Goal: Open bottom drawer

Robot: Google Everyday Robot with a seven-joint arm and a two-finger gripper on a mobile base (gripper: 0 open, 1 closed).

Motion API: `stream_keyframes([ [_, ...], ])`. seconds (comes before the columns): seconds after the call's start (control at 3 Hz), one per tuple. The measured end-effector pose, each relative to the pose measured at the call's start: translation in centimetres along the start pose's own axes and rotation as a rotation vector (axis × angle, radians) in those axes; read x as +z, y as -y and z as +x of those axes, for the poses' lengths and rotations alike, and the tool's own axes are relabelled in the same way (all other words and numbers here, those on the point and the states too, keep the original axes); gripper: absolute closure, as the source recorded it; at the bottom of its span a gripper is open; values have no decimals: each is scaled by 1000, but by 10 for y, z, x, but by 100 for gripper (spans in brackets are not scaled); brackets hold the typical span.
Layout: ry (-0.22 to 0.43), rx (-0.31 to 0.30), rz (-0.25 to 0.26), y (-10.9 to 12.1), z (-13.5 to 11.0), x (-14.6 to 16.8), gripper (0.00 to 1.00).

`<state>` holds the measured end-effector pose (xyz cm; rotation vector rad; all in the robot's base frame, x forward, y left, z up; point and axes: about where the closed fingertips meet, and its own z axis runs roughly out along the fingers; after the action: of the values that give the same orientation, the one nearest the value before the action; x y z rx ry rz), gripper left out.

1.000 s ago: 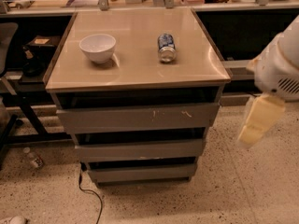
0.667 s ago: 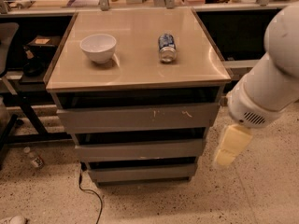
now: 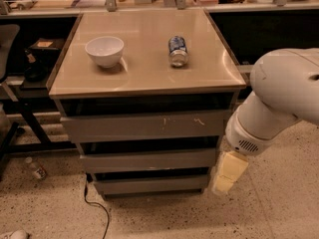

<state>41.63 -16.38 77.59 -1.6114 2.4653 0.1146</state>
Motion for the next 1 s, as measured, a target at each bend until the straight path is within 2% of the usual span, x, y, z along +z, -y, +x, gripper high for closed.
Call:
stream_keyframes([
  [0.33,8,13,-46,-15,6,33,0],
  [0.67,-22,42,-123,-41,15,112,0],
  [1.0,-26,101,-197,-59,25,187,0],
])
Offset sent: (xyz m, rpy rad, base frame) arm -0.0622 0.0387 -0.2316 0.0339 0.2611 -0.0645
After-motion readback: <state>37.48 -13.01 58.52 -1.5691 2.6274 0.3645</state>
